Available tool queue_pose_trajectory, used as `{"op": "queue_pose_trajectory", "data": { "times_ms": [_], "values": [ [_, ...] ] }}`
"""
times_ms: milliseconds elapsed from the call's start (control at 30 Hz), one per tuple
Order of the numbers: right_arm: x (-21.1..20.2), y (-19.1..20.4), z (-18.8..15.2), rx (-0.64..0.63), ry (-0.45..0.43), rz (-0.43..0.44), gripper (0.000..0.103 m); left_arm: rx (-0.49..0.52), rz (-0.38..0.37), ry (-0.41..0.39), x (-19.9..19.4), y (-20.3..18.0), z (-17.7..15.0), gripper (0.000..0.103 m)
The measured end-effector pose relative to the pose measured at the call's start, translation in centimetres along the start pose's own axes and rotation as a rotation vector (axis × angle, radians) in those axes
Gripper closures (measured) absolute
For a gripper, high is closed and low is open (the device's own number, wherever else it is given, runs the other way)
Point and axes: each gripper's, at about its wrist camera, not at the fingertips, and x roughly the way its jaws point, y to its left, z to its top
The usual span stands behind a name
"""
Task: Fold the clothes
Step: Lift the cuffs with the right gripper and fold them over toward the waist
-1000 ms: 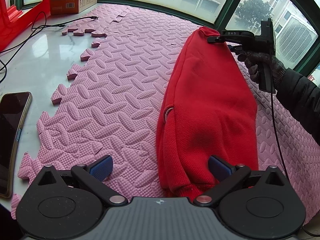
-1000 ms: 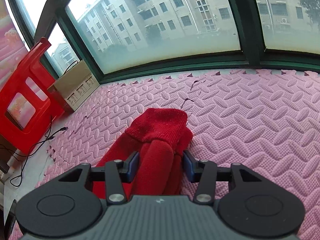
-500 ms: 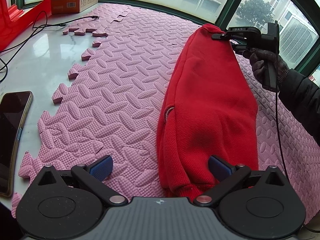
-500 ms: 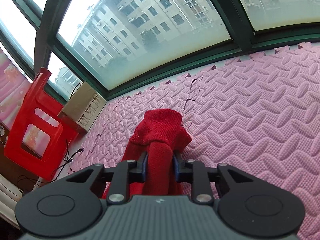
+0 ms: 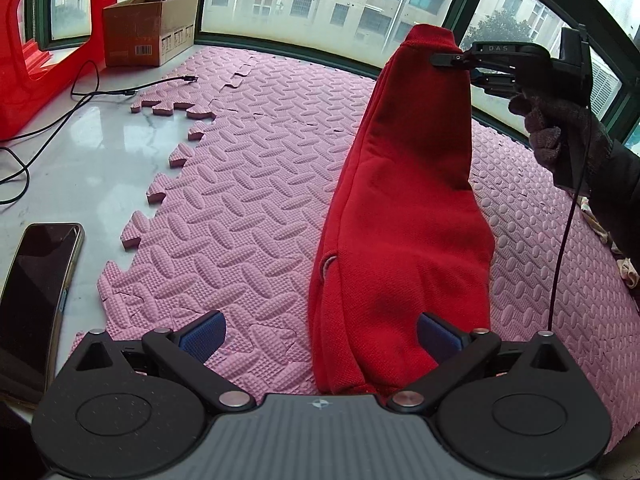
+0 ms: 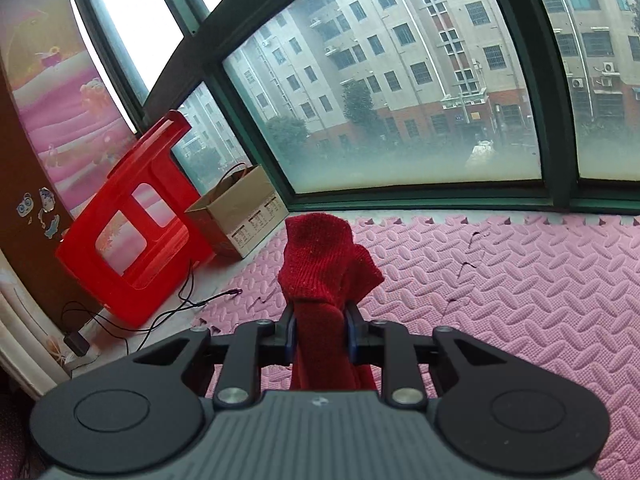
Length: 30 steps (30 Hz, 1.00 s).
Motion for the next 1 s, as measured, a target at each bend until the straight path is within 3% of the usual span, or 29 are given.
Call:
{"op": "queue_pose_trajectory", "data": {
  "times_ms": [200,467,800,1000],
  "values": [
    [-3.5,4.3,-1.0,-0.077,-0.009,0.043,0.081,-0.005,-0.018,-0.013,0.2,-0.5,0.2,0.000],
    [-6.4,7.4,-1.8,-0.118,-0.026,0.066,0.081,0.073,-0.037,-0.111,0.9,-2.5,3.9,0.001],
    [-8.0,8.4,-2.5,-0.131,-0.035,0.094,0.081,0.133,-0.054,-0.087,5.8,-3.7,8.7,0.014],
    [-8.0,7.9,-2.5,-0.120,-0.038,0.112,0.081,0.154,-0.052,-0.056,10.0,-3.4,11.3,0.016]
  ]
}}
